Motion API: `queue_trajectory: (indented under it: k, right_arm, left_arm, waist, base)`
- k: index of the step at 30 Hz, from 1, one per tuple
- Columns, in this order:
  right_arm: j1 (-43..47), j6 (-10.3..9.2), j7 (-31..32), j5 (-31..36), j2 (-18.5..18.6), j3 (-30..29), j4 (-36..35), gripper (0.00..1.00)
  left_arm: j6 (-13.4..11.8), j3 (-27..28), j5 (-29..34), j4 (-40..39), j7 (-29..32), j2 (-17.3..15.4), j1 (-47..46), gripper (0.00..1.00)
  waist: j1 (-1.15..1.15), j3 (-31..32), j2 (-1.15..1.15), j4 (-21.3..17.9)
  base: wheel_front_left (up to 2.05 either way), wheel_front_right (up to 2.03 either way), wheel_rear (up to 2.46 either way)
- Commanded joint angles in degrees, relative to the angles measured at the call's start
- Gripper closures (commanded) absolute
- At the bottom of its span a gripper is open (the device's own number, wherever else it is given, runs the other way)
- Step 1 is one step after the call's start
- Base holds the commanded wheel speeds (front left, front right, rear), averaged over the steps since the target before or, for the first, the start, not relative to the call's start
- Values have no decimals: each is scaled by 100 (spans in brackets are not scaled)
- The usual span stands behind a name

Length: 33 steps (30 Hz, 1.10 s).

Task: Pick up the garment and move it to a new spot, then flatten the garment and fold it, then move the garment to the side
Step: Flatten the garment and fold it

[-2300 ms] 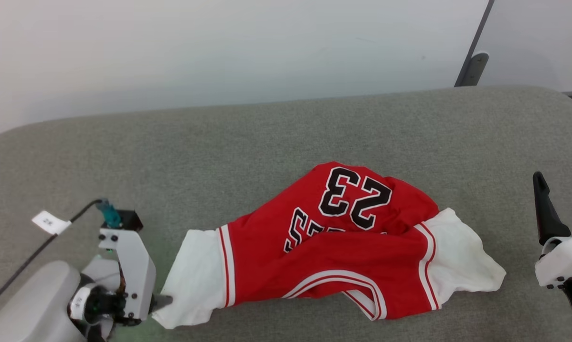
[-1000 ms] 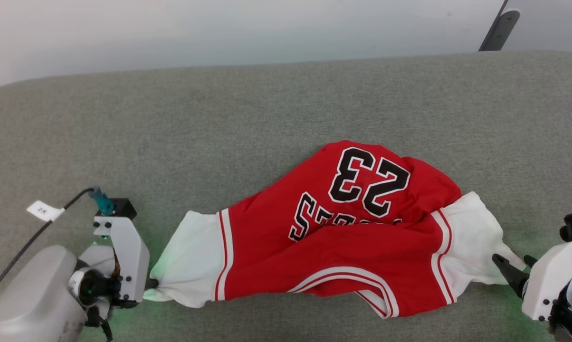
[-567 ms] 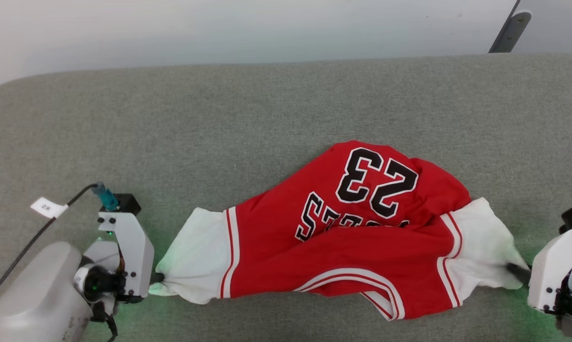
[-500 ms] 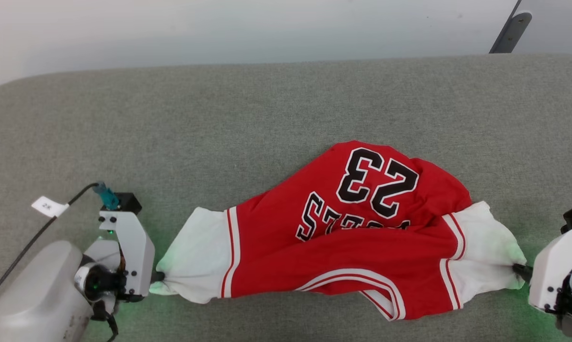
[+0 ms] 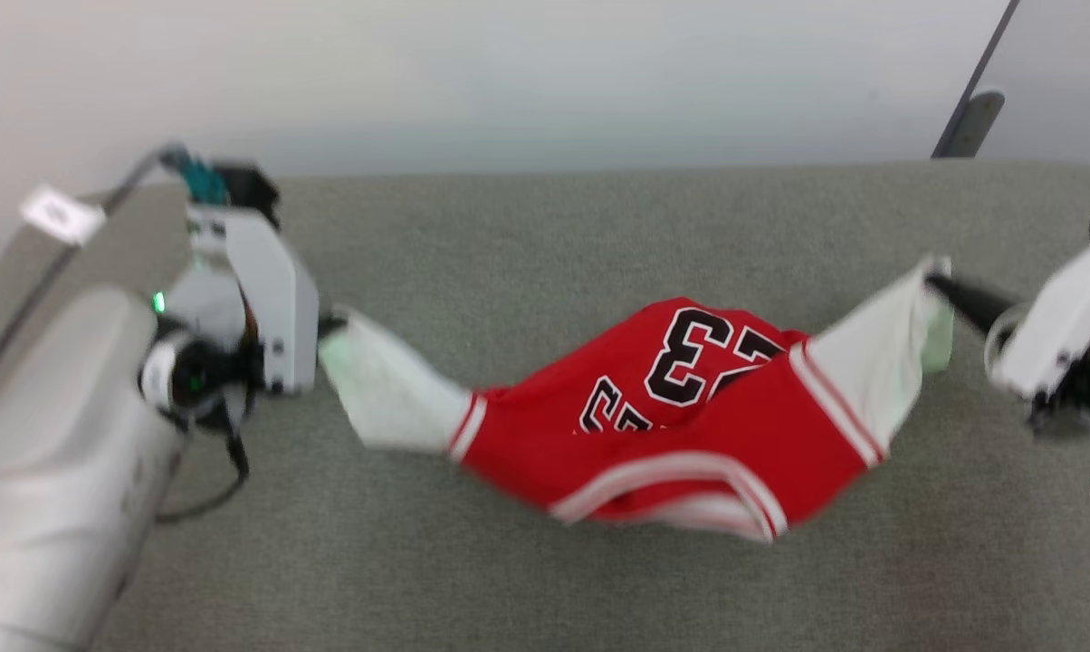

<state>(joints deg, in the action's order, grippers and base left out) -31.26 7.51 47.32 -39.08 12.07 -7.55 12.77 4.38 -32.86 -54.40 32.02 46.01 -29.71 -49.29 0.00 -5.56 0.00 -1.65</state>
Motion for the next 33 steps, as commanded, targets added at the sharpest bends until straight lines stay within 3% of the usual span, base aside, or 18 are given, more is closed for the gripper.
queue_trajectory:
  k: [1,11,20,33]
  right_arm:
    - [-281,-6,-102,19,-58,35,-60,100]
    - [-1748,-6,-1036,490,-316,514,227,100]
    - [-3033,-6,-2149,586,-300,917,1255,100]
    - [-4506,-6,-3005,600,-42,1674,2583,100]
  left_arm:
    - [-42,77,33,-59,-51,20,-241,100]
    - [3,255,363,211,-729,202,-1431,100]
    - [108,333,703,869,-1675,448,-2494,100]
    - [240,270,937,1731,-2437,681,-3782,100]
  waist:
    - [0,214,0,78]
    - [0,465,0,132]
    - [0,456,0,192]
    - [0,-325,0,241]
  base:
    - [0,0,0]
    - [0,0,0]
    - [0,0,0]
    - [0,0,0]
